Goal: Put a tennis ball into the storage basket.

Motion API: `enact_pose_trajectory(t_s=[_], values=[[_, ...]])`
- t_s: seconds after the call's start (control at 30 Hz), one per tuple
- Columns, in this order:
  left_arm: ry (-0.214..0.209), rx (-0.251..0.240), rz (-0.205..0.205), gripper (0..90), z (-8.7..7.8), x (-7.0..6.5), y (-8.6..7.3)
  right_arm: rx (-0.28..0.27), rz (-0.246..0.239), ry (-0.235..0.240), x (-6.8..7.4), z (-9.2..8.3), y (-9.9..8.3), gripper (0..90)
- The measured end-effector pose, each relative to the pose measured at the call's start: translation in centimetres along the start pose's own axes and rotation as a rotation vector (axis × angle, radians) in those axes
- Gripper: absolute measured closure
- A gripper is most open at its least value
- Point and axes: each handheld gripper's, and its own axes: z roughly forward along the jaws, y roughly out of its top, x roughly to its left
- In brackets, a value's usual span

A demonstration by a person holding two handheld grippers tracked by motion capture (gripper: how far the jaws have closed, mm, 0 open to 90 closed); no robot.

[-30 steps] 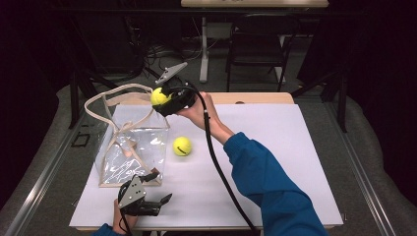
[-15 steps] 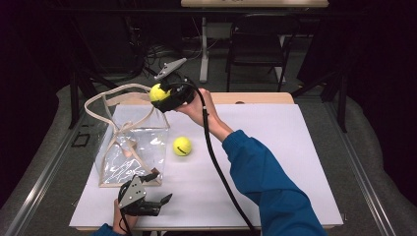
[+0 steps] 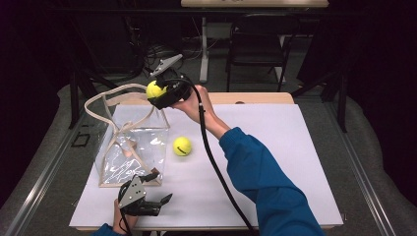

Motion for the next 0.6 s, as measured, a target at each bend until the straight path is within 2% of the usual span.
enact_pose_trajectory(t_s=[0.6], values=[[-0.004, -0.002, 0.000, 16.1, 0.01, 0.06, 0.01, -0.007, -0.009, -0.006, -0.30, 0.76, 1.00, 26.6]])
